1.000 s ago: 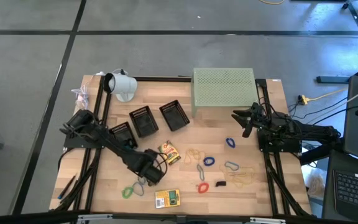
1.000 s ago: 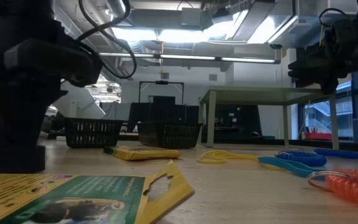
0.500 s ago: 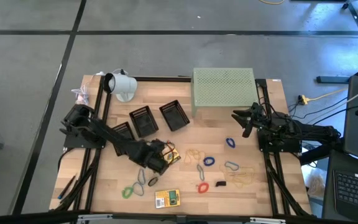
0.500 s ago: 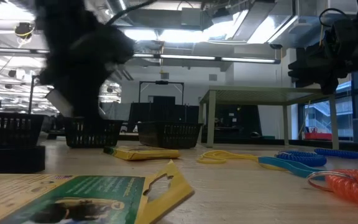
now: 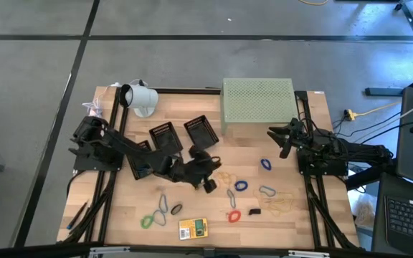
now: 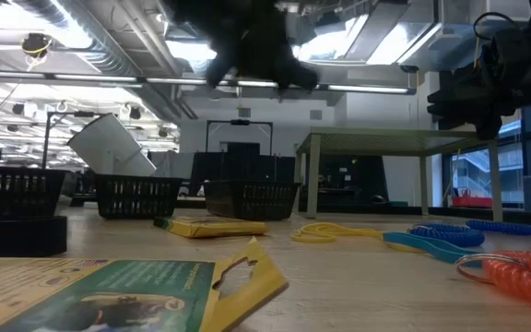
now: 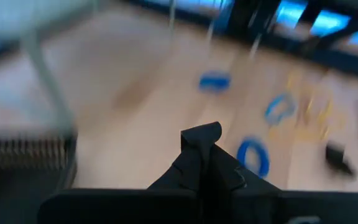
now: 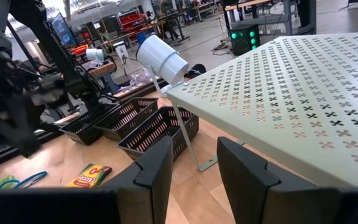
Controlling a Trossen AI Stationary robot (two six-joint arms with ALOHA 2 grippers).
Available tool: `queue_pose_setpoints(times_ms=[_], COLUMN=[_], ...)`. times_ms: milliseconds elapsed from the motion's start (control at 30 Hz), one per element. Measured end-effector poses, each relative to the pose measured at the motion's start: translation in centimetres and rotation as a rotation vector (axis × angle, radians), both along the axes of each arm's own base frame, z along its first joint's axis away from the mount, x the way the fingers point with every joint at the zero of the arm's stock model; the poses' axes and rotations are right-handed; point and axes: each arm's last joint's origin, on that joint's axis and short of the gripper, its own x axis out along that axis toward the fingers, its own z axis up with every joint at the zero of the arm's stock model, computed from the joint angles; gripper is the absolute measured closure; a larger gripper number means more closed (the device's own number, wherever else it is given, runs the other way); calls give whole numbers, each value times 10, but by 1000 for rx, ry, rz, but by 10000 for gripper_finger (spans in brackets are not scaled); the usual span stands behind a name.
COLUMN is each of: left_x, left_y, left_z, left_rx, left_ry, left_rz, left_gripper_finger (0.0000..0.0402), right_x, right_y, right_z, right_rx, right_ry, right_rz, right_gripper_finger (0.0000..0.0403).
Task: Pick & Place Office Desk Supplies
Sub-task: Put the black rubber band into the left black basket
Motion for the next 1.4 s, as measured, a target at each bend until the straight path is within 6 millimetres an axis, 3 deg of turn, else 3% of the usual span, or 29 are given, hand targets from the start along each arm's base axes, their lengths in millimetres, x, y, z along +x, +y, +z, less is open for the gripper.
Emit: queue_pose_setpoints(times_ms=[300, 500, 667, 933, 1167, 1400], left_x=[13, 12, 9, -19, -68, -129], left_y=[-2, -10, -14, -15, -1, 18], left_z=[39, 46, 44, 29, 18, 26], left_rx=[253, 263, 271, 265, -117, -396], left_ry=[-281, -346, -320, -33, 280, 688], left_rz=[-99, -162, -97, 114, 177, 384], left_gripper_finger=[399, 399, 399, 399, 399, 399], right_x=[0, 0, 0, 0, 0, 0], right_y=[0, 0, 0, 0, 0, 0], right_z=[0, 0, 0, 0, 0, 0], right_rx=[49, 47, 46, 46, 45, 45], right_ry=[-19, -18, -18, -18, -18, -18], right_rz=[2, 3, 2, 0, 0, 0], right_gripper_finger=[272, 272, 272, 272, 272, 272])
